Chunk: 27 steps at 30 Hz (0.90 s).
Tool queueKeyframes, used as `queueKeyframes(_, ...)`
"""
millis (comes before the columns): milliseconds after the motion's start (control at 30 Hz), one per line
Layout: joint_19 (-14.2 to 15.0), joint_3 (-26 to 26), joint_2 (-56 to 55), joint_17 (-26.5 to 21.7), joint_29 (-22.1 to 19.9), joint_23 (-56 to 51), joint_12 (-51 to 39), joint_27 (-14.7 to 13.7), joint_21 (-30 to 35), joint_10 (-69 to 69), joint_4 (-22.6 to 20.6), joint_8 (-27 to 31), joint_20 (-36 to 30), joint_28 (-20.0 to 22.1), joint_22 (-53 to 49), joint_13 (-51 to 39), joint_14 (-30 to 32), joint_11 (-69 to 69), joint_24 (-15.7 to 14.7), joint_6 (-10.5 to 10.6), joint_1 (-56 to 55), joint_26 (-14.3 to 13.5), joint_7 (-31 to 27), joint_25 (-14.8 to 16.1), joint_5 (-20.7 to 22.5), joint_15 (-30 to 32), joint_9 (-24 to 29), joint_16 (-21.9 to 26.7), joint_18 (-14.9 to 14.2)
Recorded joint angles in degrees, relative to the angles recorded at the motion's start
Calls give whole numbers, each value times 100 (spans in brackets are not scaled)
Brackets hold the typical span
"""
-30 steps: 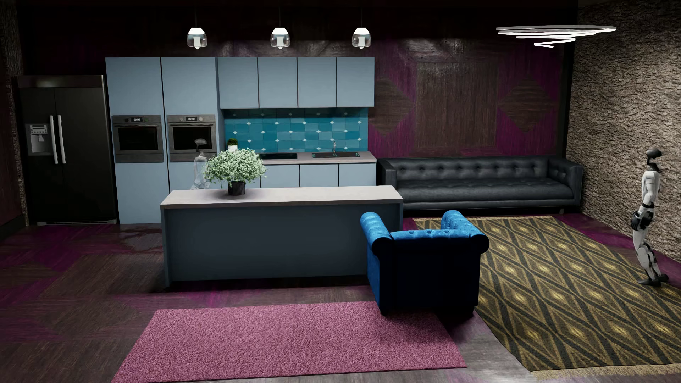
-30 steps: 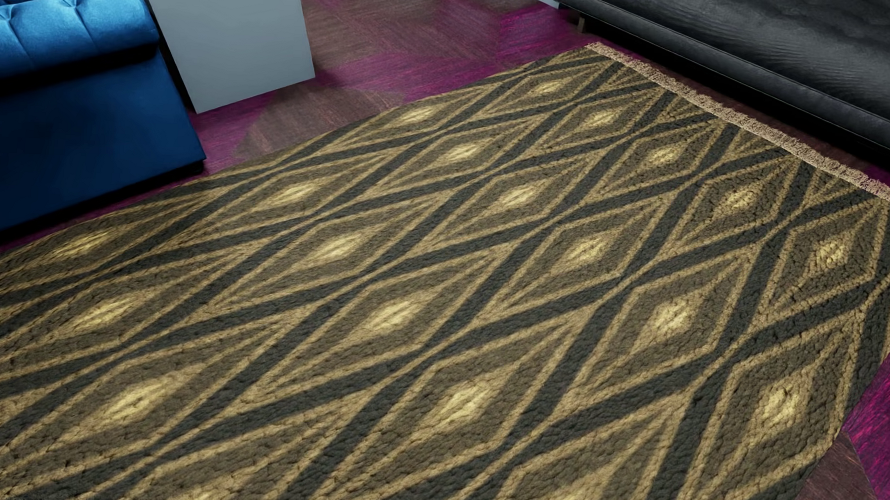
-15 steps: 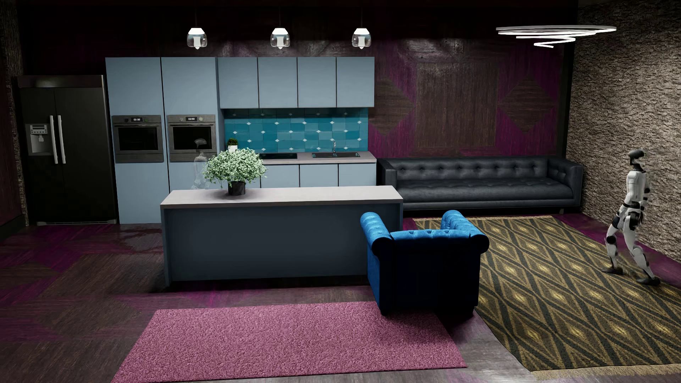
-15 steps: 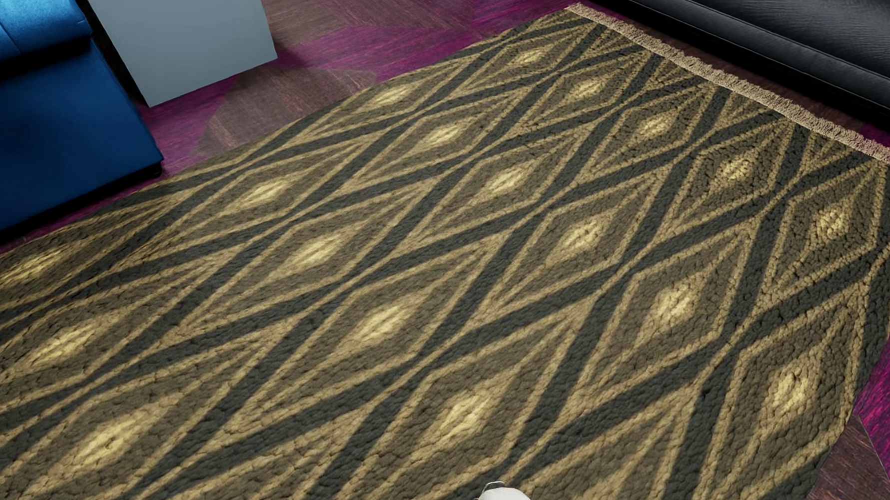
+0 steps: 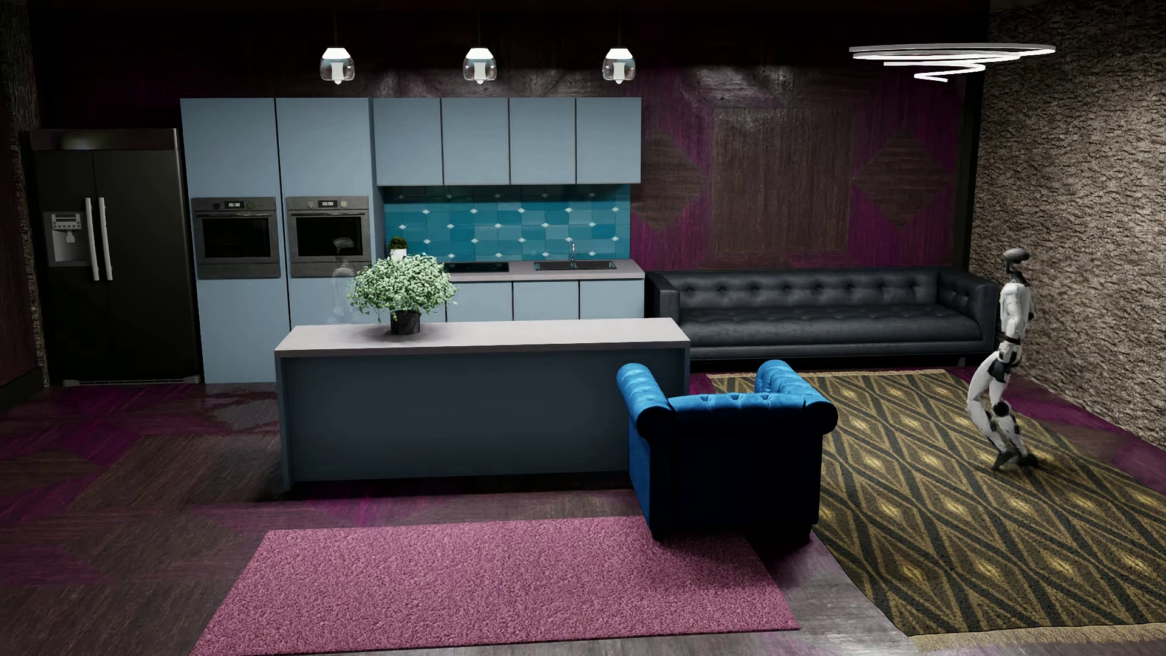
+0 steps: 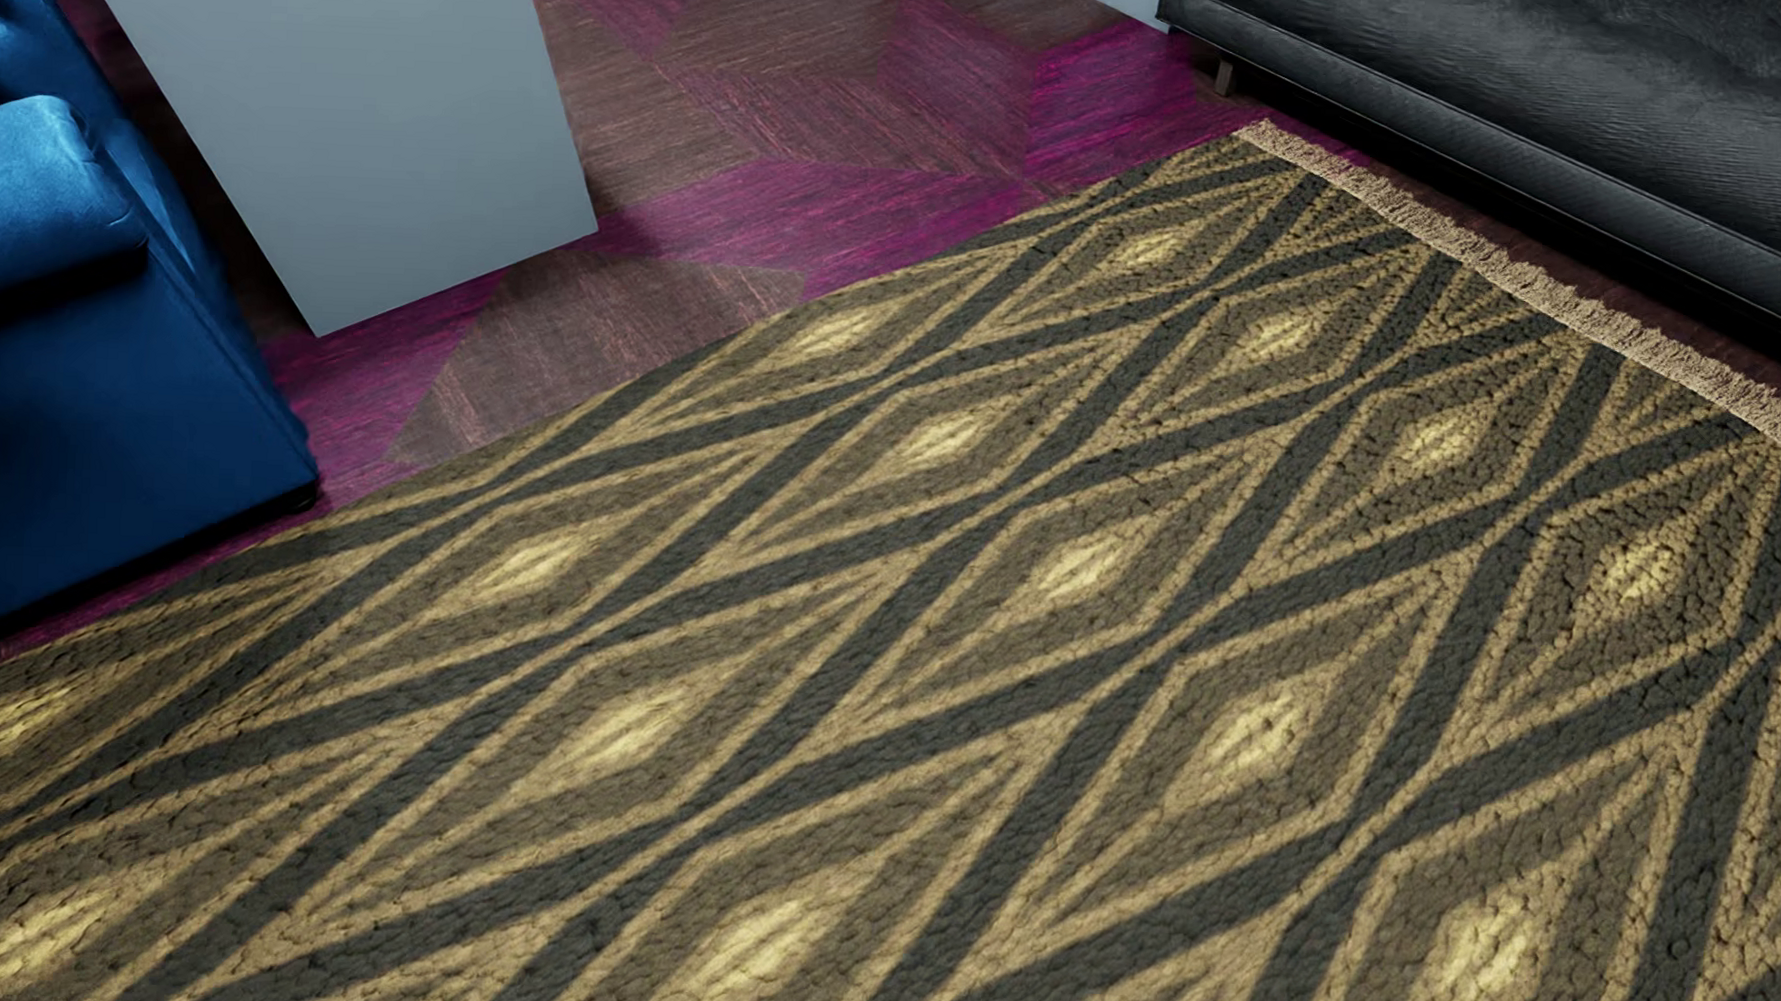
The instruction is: Go around the plant
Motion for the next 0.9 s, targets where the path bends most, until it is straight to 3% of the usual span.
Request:
queueKeyframes(33,0,220,430,-100,0,-190,33,0,20,-1086,-71,0,-185,0,18,-103,260,-341,0,-36,-304,0,0,0,-36,37,-4,60,0)
queueKeyframes(67,0,401,835,-173,0,-351,134,0,3,-2131,-83,0,-166,0,-32,-228,124,-572,0,-41,-517,0,0,0,-53,-20,-31,95,0)
queueKeyframes(133,0,669,1457,-302,0,-590,250,0,-58,-3477,-48,0,-172,0,-61,-459,-1853,-798,0,-25,-825,0,0,0,-74,-223,-155,102,0)
queueKeyframes(167,0,780,1641,-320,0,-585,279,0,-123,-3479,-42,0,-210,0,34,-556,-2438,-746,0,-54,-956,0,0,0,-120,-293,-199,87,0)
queueKeyframes(200,0,960,1797,-300,0,-545,300,0,-234,-3402,-36,0,-287,0,33,-581,-1865,-637,0,-81,-1058,0,0,0,-147,-234,-171,111,0)
queueKeyframes(267,0,1027,1804,-158,0,-363,306,0,-411,-2595,-229,0,-353,0,153,-462,393,30,0,-311,-1402,0,0,0,-393,771,-248,97,0)
queueKeyframes(333,0,686,1043,-55,0,-50,182,0,-251,-2121,-584,0,-427,0,324,-251,466,2034,0,-427,-966,0,0,0,-639,2553,-269,74,0)
queueKeyframes(367,0,476,366,-77,0,6,127,0,-57,-2165,-753,0,-310,0,211,-197,215,3212,0,-459,-594,0,0,0,-764,2403,-259,80,0)
queueKeyframes(400,0,185,-126,-68,0,-6,6,0,4,-2409,-825,0,-179,0,170,-138,-180,3968,0,-428,40,0,0,0,-801,1642,-139,64,0)
queueKeyframes(433,0,-139,-645,-68,0,44,-188,0,93,-2645,-776,0,-147,0,182,-86,-620,4247,0,-314,640,0,0,0,-736,1019,-68,58,0)
queueKeyframes(500,0,-847,-1559,-101,0,53,-493,0,101,-3130,-662,0,-19,0,-147,113,-1533,3515,0,-94,1683,0,0,0,-639,496,-65,160,0)
queueKeyframes(633,0,-1506,-2372,-140,0,192,-1155,0,46,-3726,-408,0,469,0,-624,398,-3162,-202,0,54,3307,0,0,0,-683,1359,-258,371,0)
queueKeyframes(700,0,-1676,-2562,-124,0,377,-1295,0,80,-3608,-309,0,647,0,-770,419,-2985,-663,0,101,3657,0,0,0,-677,1365,-362,429,0)
queueKeyframes(767,0,-1861,-2538,-127,0,615,-1034,0,167,-2843,-3,0,830,0,-864,471,-2066,178,0,240,3917,0,0,0,-445,1407,-392,338,0)
queueKeyframes(833,0,-1775,-2324,-54,0,896,-712,0,42,-690,331,0,904,0,-502,502,-494,957,0,439,3201,0,0,0,-113,1246,-435,51,0)
queueKeyframes(900,0,-1356,-1416,-43,0,847,-609,0,85,1633,414,0,463,0,-304,378,-472,718,0,469,1845,0,0,0,77,818,-270,-30,0)
